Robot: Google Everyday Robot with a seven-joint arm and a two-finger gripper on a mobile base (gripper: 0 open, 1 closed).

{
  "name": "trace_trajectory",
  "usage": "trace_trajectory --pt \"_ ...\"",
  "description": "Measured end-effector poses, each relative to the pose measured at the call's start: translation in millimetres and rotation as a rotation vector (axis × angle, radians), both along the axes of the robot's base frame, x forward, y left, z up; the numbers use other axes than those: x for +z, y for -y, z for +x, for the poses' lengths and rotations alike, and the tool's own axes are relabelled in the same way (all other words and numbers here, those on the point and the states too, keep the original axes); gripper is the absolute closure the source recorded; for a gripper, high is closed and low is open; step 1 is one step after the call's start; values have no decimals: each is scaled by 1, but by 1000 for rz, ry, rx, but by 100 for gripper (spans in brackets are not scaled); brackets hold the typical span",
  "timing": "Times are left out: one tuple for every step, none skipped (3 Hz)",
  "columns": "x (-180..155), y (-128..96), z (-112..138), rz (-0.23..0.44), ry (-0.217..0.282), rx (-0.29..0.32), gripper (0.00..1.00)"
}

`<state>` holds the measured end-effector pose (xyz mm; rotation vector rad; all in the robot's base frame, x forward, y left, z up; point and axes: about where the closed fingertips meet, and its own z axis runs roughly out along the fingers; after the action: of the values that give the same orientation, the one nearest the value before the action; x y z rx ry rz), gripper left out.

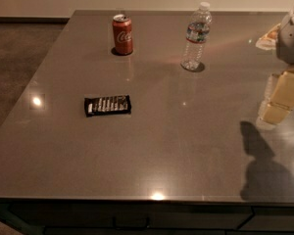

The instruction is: Move water bottle near rxbar chocolate

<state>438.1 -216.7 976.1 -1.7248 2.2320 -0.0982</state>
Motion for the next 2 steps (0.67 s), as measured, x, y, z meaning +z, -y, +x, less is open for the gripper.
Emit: trace_trajectory --pt "0 0 0 0 0 0 0" --pt "0 -6 17 34 23 -25 0"
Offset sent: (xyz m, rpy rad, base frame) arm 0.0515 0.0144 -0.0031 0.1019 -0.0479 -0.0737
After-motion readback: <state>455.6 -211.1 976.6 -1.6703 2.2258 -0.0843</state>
